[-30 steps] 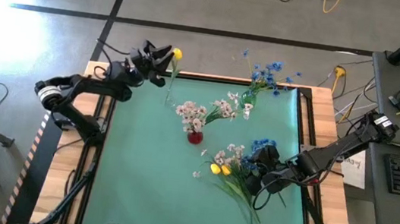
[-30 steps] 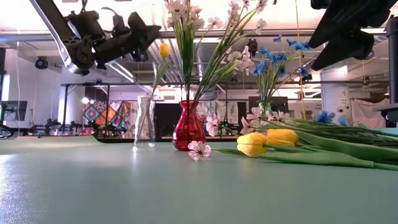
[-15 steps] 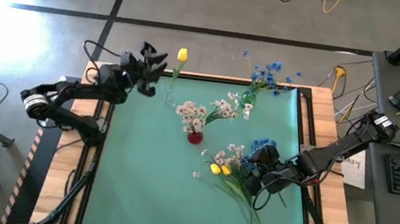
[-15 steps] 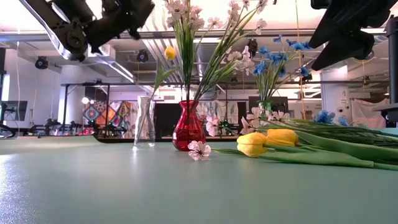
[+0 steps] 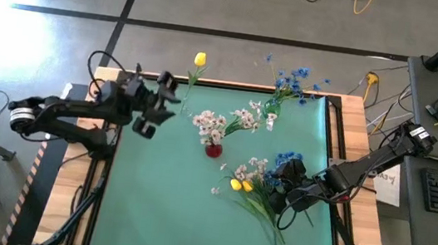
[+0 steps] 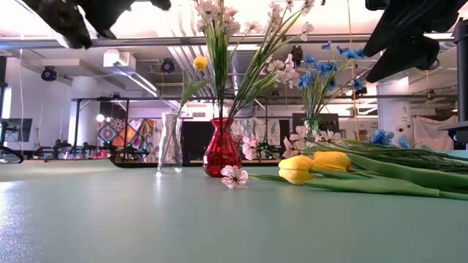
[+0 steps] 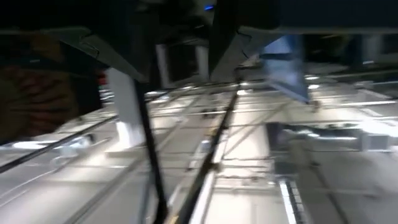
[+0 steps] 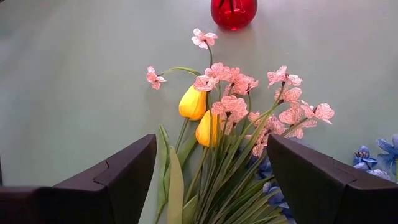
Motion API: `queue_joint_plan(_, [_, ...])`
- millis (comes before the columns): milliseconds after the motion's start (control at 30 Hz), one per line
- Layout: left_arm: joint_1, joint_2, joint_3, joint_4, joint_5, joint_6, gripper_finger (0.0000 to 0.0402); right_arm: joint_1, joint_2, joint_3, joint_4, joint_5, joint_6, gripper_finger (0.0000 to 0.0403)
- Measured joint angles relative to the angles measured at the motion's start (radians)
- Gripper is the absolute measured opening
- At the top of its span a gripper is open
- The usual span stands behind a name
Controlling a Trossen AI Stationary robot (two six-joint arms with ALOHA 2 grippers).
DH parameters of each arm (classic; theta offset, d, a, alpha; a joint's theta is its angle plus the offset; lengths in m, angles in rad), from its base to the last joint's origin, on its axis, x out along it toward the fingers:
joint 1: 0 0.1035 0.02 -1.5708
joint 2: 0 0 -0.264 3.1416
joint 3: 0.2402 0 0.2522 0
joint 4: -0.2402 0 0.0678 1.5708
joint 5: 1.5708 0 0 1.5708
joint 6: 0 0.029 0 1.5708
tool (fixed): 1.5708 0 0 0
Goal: Sort flowers into vase by color
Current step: Put the white flowers into the red vase
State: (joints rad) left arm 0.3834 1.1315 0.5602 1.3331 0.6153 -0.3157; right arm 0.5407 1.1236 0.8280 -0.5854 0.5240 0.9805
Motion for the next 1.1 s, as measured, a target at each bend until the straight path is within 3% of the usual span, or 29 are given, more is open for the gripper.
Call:
queue_joint_plan(233, [-0.232, -0.018, 0.000, -0.063, -0.018, 0.010, 0.0147, 0.000, 0.000, 0.000, 0.000, 0.000, -0.004, 0.0297])
queue_joint_plan(467, [-0.426, -0.010, 0.000, -0.279, -0.260, 0.072, 0.0147, 0.000, -0.001, 0.000, 0.000, -0.014, 0.020, 0.0297])
queue_joint_plan(900, [-0.613, -0.007, 0.000, -0.657, -0.358, 0.006, 0.0147, 0.002, 0.036, 0.000, 0.075, -0.258, 0.149, 0.0297])
queue_joint_plan(1100, [-0.690, -0.010, 0.000, -0.905, -0.503, -0.087, 0.0147, 0.003, 0.111, 0.019, 0.120, -0.374, 0.194, 0.0297])
